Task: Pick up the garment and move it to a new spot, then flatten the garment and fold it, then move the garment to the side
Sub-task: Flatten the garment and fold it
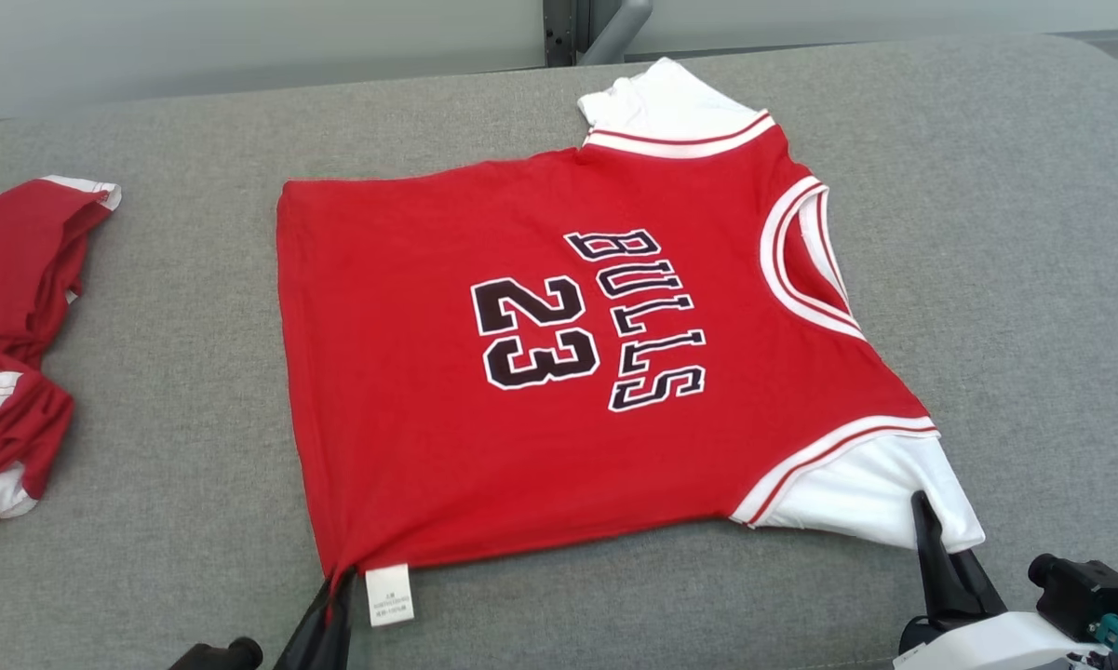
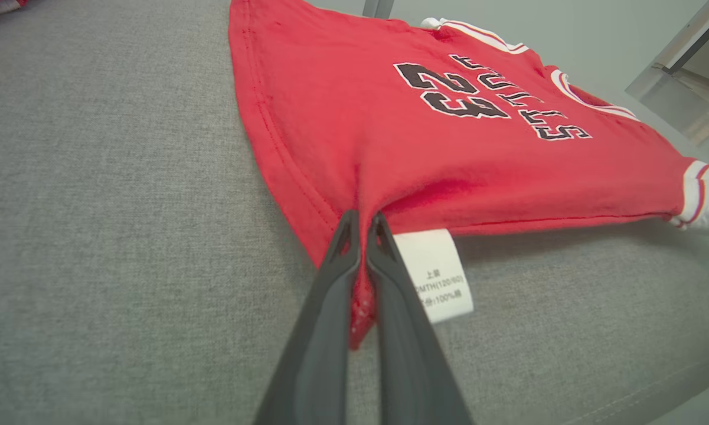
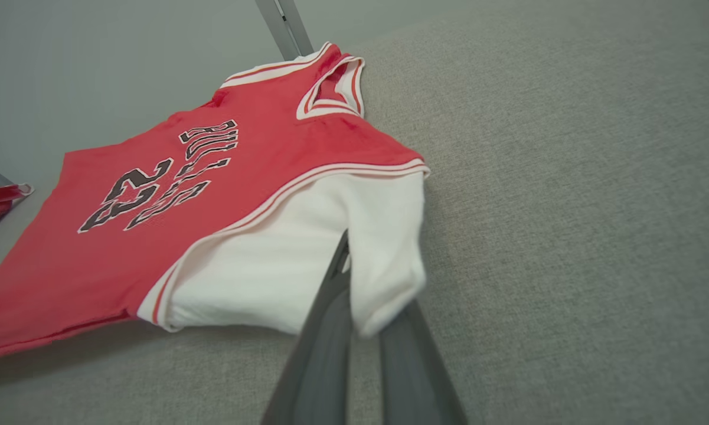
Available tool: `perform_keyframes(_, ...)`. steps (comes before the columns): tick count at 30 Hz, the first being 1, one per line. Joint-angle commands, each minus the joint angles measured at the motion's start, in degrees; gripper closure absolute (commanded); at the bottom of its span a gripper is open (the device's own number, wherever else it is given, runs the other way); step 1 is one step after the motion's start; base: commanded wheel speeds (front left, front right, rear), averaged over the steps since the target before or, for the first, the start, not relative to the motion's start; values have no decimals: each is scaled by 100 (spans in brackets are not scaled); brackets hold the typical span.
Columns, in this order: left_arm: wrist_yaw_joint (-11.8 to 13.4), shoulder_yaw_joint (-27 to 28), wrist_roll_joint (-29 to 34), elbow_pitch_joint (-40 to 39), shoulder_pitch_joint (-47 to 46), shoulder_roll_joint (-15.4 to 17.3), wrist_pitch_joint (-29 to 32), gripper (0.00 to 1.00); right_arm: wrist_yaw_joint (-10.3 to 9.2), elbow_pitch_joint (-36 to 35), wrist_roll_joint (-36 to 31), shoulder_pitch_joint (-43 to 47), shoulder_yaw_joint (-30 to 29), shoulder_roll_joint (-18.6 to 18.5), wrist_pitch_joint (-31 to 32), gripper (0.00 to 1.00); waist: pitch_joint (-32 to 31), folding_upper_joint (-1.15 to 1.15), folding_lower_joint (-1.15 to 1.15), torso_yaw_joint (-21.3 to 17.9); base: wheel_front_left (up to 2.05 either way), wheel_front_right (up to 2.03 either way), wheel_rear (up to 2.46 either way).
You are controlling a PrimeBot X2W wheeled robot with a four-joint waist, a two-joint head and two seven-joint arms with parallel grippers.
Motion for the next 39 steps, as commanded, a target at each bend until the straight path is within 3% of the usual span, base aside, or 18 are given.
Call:
perform_keyframes(1, 42, -14, 21, 37, 152, 13, -18, 100, -10, 60, -38, 62, -24, -22, 26, 100, -87, 0, 1, -24, 0, 0, 0)
perform_keyframes(12, 47, 53, -206, -198, 77, 155, 330, 100, -10, 34, -47, -222, 129, -19, 262, 100, 8, 0, 1, -88, 0, 0, 0)
perform_keyframes(25, 34, 251, -1048, -1389, -943, 605, 2138, 100, -8, -420, 332, -1765, 282, -341, 1148, 100, 611, 0, 1, 43, 0, 0, 0)
perform_keyframes(31, 35, 182, -1108, -814, -1729, 531, 2520, 100, -8, 108, 12, -2537, 226, -346, 1345, 100, 771, 0, 1, 253, 0, 0, 0)
perform_keyframes(39, -225, -383, -1119, 334, -2730, 416, 2609, 100, -8, 888, -549, -3058, 269, -342, 1327, 100, 895, 0, 1, 456, 0, 0, 0)
